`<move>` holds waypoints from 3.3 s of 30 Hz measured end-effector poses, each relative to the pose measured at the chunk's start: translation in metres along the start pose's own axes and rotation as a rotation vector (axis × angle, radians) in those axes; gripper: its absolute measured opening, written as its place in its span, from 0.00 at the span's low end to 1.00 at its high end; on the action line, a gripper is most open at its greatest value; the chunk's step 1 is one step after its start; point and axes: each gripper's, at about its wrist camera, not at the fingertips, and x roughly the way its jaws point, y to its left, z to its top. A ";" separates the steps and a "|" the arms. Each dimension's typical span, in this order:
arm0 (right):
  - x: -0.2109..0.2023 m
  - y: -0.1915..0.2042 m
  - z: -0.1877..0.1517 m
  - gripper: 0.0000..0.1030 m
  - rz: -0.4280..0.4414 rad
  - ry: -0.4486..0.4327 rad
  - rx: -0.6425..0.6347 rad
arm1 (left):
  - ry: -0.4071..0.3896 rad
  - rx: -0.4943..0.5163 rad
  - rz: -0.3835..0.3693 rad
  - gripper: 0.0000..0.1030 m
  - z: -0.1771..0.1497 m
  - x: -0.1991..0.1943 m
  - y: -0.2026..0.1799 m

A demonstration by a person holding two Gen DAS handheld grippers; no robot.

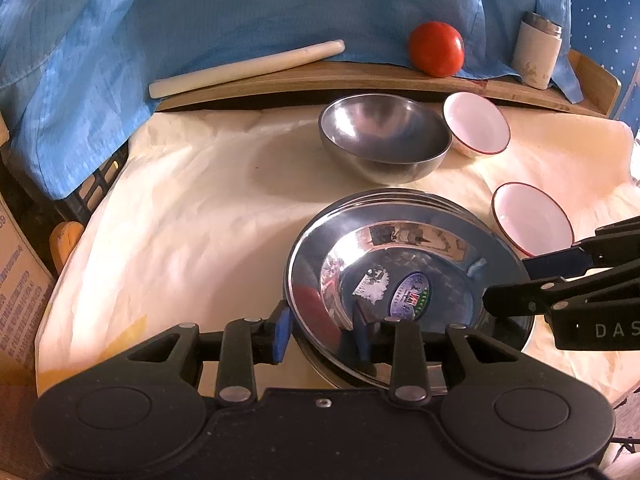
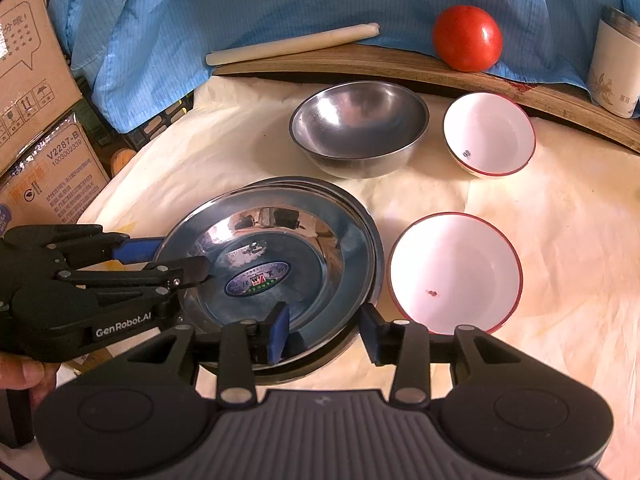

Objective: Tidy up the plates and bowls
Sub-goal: 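Lower the small plate onto the stack and open both tools, then move both tools toward the red-rimmed white bowls, then close both tools on opposite sides of the nearer red-rimmed bowl's rim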

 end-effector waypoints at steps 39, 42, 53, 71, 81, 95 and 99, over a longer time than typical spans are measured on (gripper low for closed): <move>-0.058 -0.059 -0.016 1.00 -0.283 -0.111 0.389 | -0.105 0.234 -0.416 0.99 0.069 0.012 -0.032; -0.061 -0.064 -0.020 1.00 -0.329 -0.095 0.456 | -0.084 0.292 -0.470 0.99 0.074 0.019 -0.043; -0.066 -0.074 -0.048 1.00 -0.414 -0.088 0.609 | 0.003 0.420 -0.637 0.99 0.087 0.040 -0.078; -0.044 -0.118 -0.023 1.00 -0.295 0.004 0.518 | 0.197 0.294 -0.433 0.98 0.109 0.082 -0.092; -0.031 -0.120 -0.013 0.99 -0.197 0.045 0.440 | 0.196 0.245 -0.413 0.81 0.111 0.083 -0.093; -0.016 -0.123 -0.002 0.63 -0.042 0.083 0.379 | 0.236 0.222 -0.442 0.27 0.106 0.083 -0.096; -0.013 -0.122 0.001 0.51 -0.018 0.090 0.371 | 0.246 0.219 -0.442 0.21 0.104 0.083 -0.098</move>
